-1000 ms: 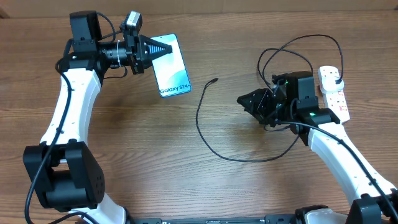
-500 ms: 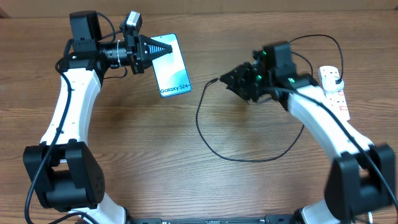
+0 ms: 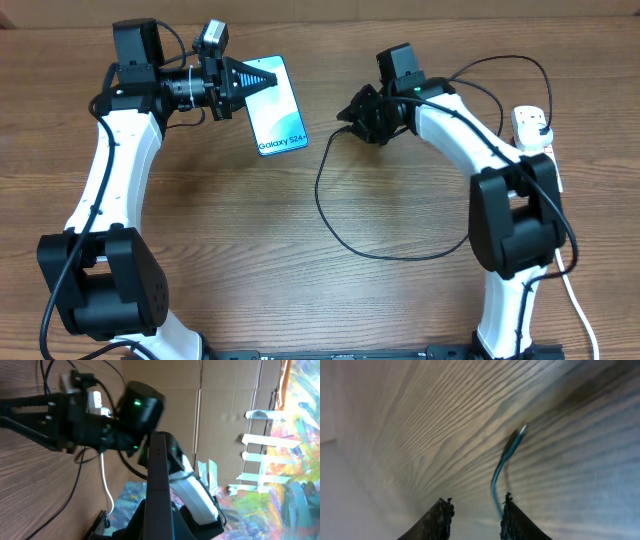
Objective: Plug charger to phone and switch on socket
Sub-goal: 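Move the right gripper down toward the black charging cable end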
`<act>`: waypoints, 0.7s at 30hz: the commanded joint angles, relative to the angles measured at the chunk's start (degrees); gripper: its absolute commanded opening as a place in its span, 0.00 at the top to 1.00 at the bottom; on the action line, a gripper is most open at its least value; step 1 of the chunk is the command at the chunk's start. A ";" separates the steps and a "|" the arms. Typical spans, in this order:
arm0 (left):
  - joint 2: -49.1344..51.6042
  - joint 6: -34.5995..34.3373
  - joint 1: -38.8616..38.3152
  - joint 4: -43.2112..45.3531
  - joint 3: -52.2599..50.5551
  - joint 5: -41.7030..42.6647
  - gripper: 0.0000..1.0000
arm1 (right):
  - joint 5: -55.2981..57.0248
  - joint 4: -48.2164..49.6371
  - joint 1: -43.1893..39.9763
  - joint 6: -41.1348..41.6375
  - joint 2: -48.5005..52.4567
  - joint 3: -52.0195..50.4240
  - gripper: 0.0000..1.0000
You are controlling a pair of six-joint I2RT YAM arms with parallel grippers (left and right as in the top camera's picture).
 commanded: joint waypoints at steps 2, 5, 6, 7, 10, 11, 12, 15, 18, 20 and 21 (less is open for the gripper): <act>0.24 -0.20 -0.33 0.04 0.02 1.25 0.96 | 1.33 0.98 -0.11 1.77 2.32 1.68 0.66; 0.24 -0.17 -0.33 0.04 0.02 1.22 0.96 | 1.25 1.05 0.26 1.75 3.72 1.68 0.69; 0.24 -0.17 -0.33 0.04 0.02 1.14 0.96 | 1.20 1.22 0.31 1.77 3.98 1.68 0.71; 0.24 -0.17 -0.33 0.04 0.02 1.14 0.96 | 1.25 1.46 0.42 1.97 4.72 1.68 0.73; 0.24 -0.17 -0.33 0.04 0.02 1.16 0.96 | 1.16 1.95 0.52 3.26 6.14 1.68 0.76; 0.24 -0.17 -0.33 0.04 0.02 1.16 0.96 | 1.16 2.47 0.63 3.21 6.82 1.68 0.76; 0.24 -0.17 -0.33 0.04 0.02 1.18 0.96 | 1.14 2.84 0.81 3.23 7.08 1.68 0.76; 0.24 -0.17 -0.33 0.04 0.02 1.16 0.96 | 1.29 4.17 1.25 3.23 8.37 1.68 0.76; 0.24 -0.17 -0.33 0.04 0.02 1.20 0.96 | 1.22 5.60 1.42 3.80 9.40 1.68 0.76; 0.24 -0.17 -0.33 0.04 0.02 1.31 0.96 | 1.20 6.05 1.42 4.55 9.81 1.68 0.76; 0.24 -0.17 -0.33 0.04 0.02 1.31 0.96 | 1.20 6.43 1.42 4.52 10.01 1.68 0.76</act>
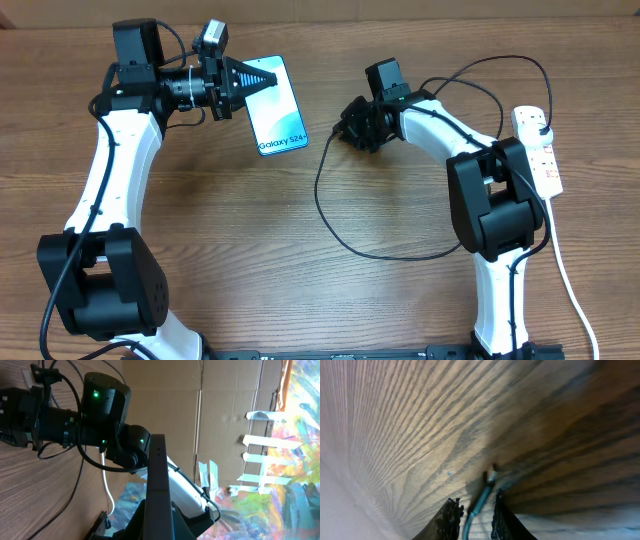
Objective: Plug charger to phone and switch on socket
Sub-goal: 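Move the right gripper down toward the black charging cable end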
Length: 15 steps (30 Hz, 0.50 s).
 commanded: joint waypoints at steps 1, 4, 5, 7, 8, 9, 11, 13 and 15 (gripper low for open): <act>0.24 -0.17 -0.33 0.04 0.02 1.60 0.96 | 0.87 0.87 0.48 1.11 2.12 1.20 0.76; 0.24 -0.17 -0.33 0.04 0.02 1.57 0.96 | 0.94 1.88 0.48 1.11 2.14 1.20 0.76; 0.24 -0.17 -0.33 0.04 0.02 1.55 0.96 | 1.11 2.10 0.48 1.20 2.14 1.20 0.76; 0.24 -0.17 -0.33 0.07 0.02 1.53 0.96 | 1.73 2.23 0.55 1.33 2.23 1.20 0.76; 0.24 -0.17 -0.33 0.07 0.02 1.55 0.96 | 1.97 2.27 0.55 1.31 2.34 1.20 0.76; 0.24 -0.15 -0.33 0.04 0.02 1.55 0.96 | 2.10 2.43 0.59 1.31 2.56 1.20 0.76; 0.24 -0.15 -0.33 0.04 0.02 1.55 0.96 | 2.12 2.43 0.63 1.29 3.04 1.20 0.80; 0.24 -0.17 -0.33 0.04 0.02 1.55 0.96 | 2.05 2.34 0.72 1.27 3.48 1.20 0.85; 0.24 -0.17 -0.33 0.04 0.02 1.55 0.96 | 2.12 1.88 0.92 0.94 3.58 1.16 0.91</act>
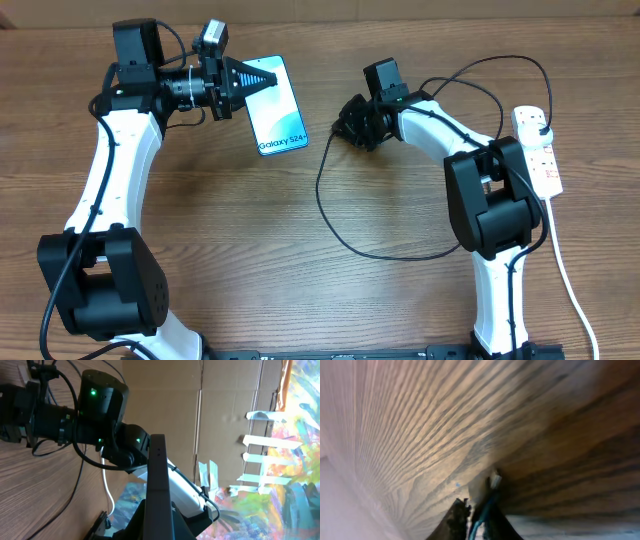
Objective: Plug charger to phone and switch on socket
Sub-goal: 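Move the right gripper down toward the black charging cable end, then grasp the cable plug with the right gripper and lift it toward the phone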
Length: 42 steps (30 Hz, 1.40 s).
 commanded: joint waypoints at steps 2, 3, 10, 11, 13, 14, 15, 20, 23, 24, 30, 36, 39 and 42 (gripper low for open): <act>0.24 -0.17 -0.33 0.04 0.02 1.53 0.96 | 1.73 -0.94 0.74 -0.81 2.56 0.87 0.96; 0.24 -0.17 -0.31 0.04 0.02 1.53 0.96 | 1.03 -0.90 0.74 -1.81 2.56 0.87 0.96; 0.24 0.04 -0.31 0.07 0.02 1.01 0.96 | -7.28 -1.64 -0.46 -10.29 2.56 0.87 0.96; 0.24 0.33 -0.31 0.07 0.02 1.01 0.96 | -9.86 -2.01 -1.03 -13.18 2.56 0.87 0.96; 0.24 2.58 -0.31 0.07 0.02 1.16 0.96 | -15.13 -3.13 -2.32 -16.61 2.56 0.87 0.96; 0.24 3.50 -0.31 0.07 0.02 1.22 0.96 | -18.56 -3.82 -3.15 -18.03 2.56 0.87 0.96; 0.24 4.20 -0.31 0.07 0.02 1.53 0.96 | -22.69 -4.37 -3.96 -21.05 2.56 0.87 0.96; 0.24 8.68 -0.33 0.07 0.02 3.45 0.96 | -32.76 -8.20 -6.99 -38.73 -0.28 0.87 0.96; 0.24 11.13 -0.31 0.04 0.02 5.29 0.96 | -32.76 -13.62 -7.74 -46.38 -4.39 0.87 0.96; 0.24 11.91 -0.31 0.04 0.02 6.19 0.96 | -32.79 -16.39 -8.04 -49.48 -6.84 0.87 0.96; 0.24 12.28 -0.33 0.04 0.02 7.82 0.96 | -33.20 -27.28 -9.29 -59.84 -19.17 0.87 0.96; 0.24 12.35 -1.05 0.07 0.02 8.11 0.96 | -33.92 -36.48 -10.36 -67.47 -29.81 0.85 0.96; 0.24 12.33 -1.62 0.07 0.02 8.13 0.96 | -36.81 -40.17 -10.38 -71.41 -34.49 -0.39 0.96; 0.24 12.35 -2.23 0.04 0.02 8.13 0.96 | -37.29 -39.71 -10.40 -71.12 -39.71 -4.00 0.96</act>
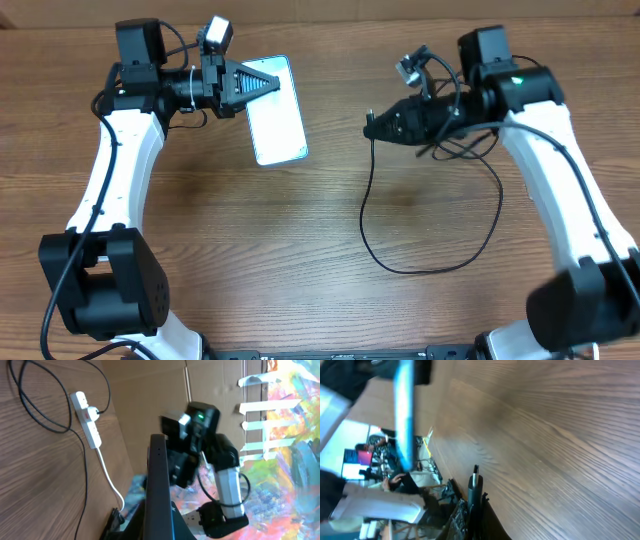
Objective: Plug charger to phone and switch on socket
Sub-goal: 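Grasp the cable plug with the right gripper and lift it toward the phone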
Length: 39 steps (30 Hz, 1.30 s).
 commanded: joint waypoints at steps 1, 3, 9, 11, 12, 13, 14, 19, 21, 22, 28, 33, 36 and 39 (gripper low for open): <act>0.24 1.18 -1.38 0.07 0.02 2.67 0.96 | -2.62 0.44 -0.22 -3.91 -7.28 -4.59 0.96; 0.24 1.33 -1.97 0.07 0.02 2.67 0.96 | -4.17 1.70 -0.66 -3.54 -11.89 -9.62 0.96; 0.24 3.28 -3.28 0.07 0.02 2.67 0.96 | -9.79 11.26 -3.15 5.11 -23.12 -25.09 0.96; 0.24 3.69 -3.56 0.07 0.02 2.64 0.96 | -9.70 15.34 -3.10 9.31 -26.36 -29.64 0.96; 0.24 3.69 -3.67 0.11 0.02 2.64 0.96 | -9.68 17.29 -2.95 11.43 -27.71 -31.71 0.96; 0.24 3.67 -3.78 0.09 0.02 2.64 0.96 | -9.66 18.69 -2.91 13.03 -28.68 -33.18 0.96; 0.24 3.67 -3.82 0.13 0.02 2.64 0.96 | -9.66 20.31 -2.84 14.75 -29.46 -34.53 0.96; 0.24 3.63 -3.82 0.72 0.02 2.60 0.96 | -9.86 28.00 -1.33 24.63 -29.38 -37.46 0.96; 0.24 3.34 -3.82 1.11 0.02 2.60 0.95 | -9.86 30.58 0.42 26.56 -28.63 -37.48 0.96; 0.24 2.69 -3.82 1.70 0.02 2.60 0.96 | -9.84 32.22 1.62 27.47 -28.22 -37.48 0.96; 0.24 -6.43 -3.93 11.52 0.02 2.62 0.96 | -7.80 45.81 11.15 36.70 -25.07 -37.48 0.96; 0.24 -19.17 -4.46 26.08 0.02 2.60 0.96 | -5.88 58.45 16.94 45.75 -21.81 -37.48 0.96; 0.24 -29.79 -4.50 35.80 0.02 2.60 0.96 | -4.96 64.41 18.62 48.61 -19.85 -37.48 0.96; 0.24 -38.27 -4.50 41.22 0.02 2.36 0.96 | -4.61 68.81 18.67 50.45 -19.28 -37.48 0.96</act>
